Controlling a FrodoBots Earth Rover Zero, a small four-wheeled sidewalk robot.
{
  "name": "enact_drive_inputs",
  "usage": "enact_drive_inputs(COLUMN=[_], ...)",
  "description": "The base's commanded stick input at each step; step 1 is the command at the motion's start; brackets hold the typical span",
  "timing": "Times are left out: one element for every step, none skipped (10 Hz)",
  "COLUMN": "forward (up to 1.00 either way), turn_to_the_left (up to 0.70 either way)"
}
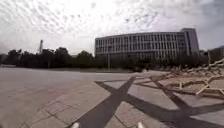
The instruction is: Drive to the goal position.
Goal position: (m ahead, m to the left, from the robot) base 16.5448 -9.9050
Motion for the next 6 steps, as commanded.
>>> enact_drive_inputs(forward=[0.70,0.70,0.70,0.70,0.70,0.70], turn_to_the_left=[0.00,0.00,0.00,0.00,0.00,0.00])
